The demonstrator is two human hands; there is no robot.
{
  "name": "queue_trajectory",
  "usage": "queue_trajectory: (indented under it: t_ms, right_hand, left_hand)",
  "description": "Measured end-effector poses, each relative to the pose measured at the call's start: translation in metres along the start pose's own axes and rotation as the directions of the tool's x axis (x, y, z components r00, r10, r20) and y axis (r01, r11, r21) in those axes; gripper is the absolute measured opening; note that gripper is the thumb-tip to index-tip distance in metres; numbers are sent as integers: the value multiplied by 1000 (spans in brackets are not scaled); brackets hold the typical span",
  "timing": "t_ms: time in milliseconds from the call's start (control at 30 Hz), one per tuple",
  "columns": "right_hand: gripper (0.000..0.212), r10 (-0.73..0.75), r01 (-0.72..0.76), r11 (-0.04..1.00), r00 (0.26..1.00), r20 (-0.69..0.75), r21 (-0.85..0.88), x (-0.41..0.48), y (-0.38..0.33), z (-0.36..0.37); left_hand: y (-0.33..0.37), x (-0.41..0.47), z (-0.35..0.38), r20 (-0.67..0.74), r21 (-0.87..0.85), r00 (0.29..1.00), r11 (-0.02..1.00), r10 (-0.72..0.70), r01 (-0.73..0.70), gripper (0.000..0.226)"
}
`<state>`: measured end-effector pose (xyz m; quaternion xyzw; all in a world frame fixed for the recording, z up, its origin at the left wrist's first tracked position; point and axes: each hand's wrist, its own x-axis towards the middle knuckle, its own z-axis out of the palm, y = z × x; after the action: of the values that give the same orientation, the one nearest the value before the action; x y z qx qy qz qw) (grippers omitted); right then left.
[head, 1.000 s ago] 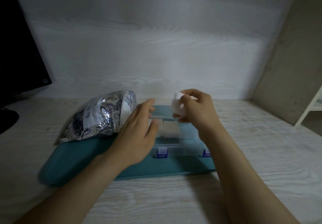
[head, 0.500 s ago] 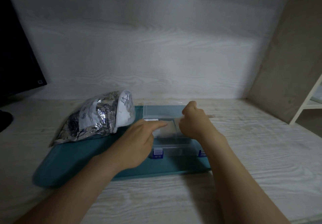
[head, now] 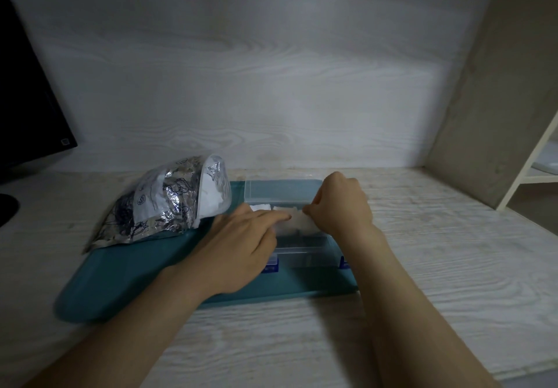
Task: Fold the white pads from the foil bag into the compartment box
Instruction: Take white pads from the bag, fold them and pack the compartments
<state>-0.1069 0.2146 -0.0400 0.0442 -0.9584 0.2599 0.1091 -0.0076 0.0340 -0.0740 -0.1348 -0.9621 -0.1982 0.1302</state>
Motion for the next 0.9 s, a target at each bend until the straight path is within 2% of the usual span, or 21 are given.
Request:
queue_trajectory:
  t_ms: [167,300,433,533,600,700,800,900]
  right_hand:
    - [42,-67,66,998,990,125,13,2,2,3]
    - [44,-109,106,993,992,63,43,-3,-4,-2]
    - [48,-190,195,972,980,-55,134,-6,-11,-1]
    - [41,-357,370,919,928,-109,134,-8,-19,3]
    - [39,-472,484,861,875,-111,153,-15,-27,7]
    - [35,-594,598,788,801,-78,148,-23,-38,15]
    - [15,-664,673,733,739,-112,98,-22,-46,25]
    - [11,-654,672,723,740,-155,158,-24,-61,31]
  left_hand:
    - [-1,-1,-1,40,29,999,1000,-6,4,57]
    - [-1,-2,0,0,86,999,996,35,-35,56]
    - [2,-4,-6,-204,167,962,975,181,-148,48]
    - [-4,0,-19,-474,216,853,968,218,-127,36]
    - [-16,3,-30,-600,219,788,976,140,-6,34]
    - [-39,1,-48,-685,196,729,964,5,177,36]
    - [-61,2,-60,-655,160,747,947,-110,280,48]
    - [-75,4,-60,-556,37,778,927,-292,374,46]
